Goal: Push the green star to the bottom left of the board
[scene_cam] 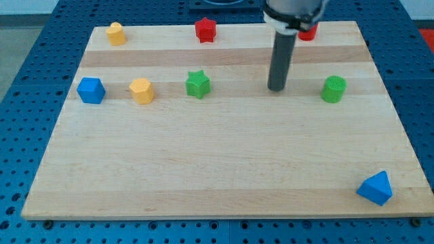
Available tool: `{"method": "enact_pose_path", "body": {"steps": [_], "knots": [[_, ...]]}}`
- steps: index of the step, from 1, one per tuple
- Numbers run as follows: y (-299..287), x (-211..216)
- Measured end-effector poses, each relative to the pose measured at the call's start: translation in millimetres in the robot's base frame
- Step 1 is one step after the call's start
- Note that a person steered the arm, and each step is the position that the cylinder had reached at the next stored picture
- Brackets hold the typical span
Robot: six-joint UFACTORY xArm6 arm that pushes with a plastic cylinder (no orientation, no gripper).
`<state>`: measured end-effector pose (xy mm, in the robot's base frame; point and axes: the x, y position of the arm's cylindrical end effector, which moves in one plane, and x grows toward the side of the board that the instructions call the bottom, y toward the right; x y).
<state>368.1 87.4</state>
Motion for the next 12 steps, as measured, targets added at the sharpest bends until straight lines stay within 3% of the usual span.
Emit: {"method": "enact_pose_path", "body": {"steps": [3,6,9,12], "knots": [[-111,-14],[-140,44],[-161,-13],[-181,82]]}}
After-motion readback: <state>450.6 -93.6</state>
